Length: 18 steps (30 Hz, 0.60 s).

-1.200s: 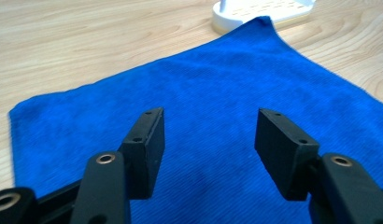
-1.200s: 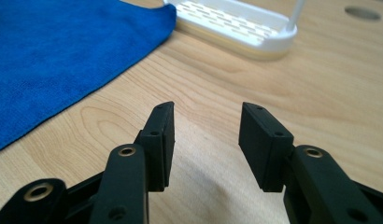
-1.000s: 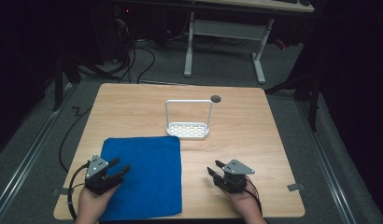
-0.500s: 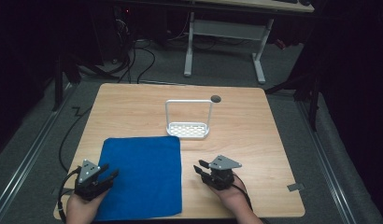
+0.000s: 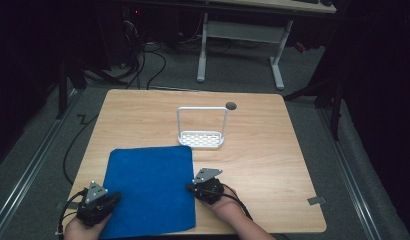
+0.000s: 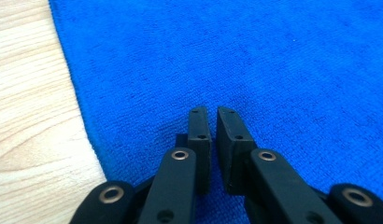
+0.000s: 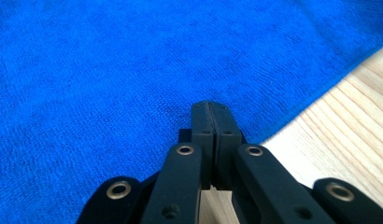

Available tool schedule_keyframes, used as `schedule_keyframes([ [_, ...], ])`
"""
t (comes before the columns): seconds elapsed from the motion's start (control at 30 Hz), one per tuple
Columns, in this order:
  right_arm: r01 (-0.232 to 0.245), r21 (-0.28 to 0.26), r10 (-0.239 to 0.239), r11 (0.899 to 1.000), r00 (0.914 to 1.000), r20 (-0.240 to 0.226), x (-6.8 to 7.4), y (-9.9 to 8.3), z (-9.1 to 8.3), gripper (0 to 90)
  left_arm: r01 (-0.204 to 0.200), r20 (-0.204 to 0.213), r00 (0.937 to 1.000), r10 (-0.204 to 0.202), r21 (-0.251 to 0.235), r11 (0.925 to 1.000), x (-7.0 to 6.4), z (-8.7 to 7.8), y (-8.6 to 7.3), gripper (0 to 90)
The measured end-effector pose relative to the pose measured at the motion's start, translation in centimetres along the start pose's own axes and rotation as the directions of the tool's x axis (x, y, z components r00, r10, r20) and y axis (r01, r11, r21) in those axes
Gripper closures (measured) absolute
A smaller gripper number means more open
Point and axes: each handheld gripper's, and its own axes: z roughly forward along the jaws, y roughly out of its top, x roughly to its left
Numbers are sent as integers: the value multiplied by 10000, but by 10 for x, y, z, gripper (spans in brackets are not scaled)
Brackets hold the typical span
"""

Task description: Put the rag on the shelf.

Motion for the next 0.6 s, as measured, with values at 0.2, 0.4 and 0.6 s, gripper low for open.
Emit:
schedule_keyframes([
  [0.2,-8,78,7,10000,9999,172,-2,-6,-8,900,-312,540,9981,310,21,9995,-4,2,2,832],
  [0.4,-317,56,314,9995,9986,434,-9,-22,-26,900,-806,1237,9891,792,62,9967,-19,10,10,832],
  [0.6,-930,28,924,9957,9917,890,-18,-44,-50,900,-1457,2094,9674,1424,0,9893,-39,26,23,831],
])
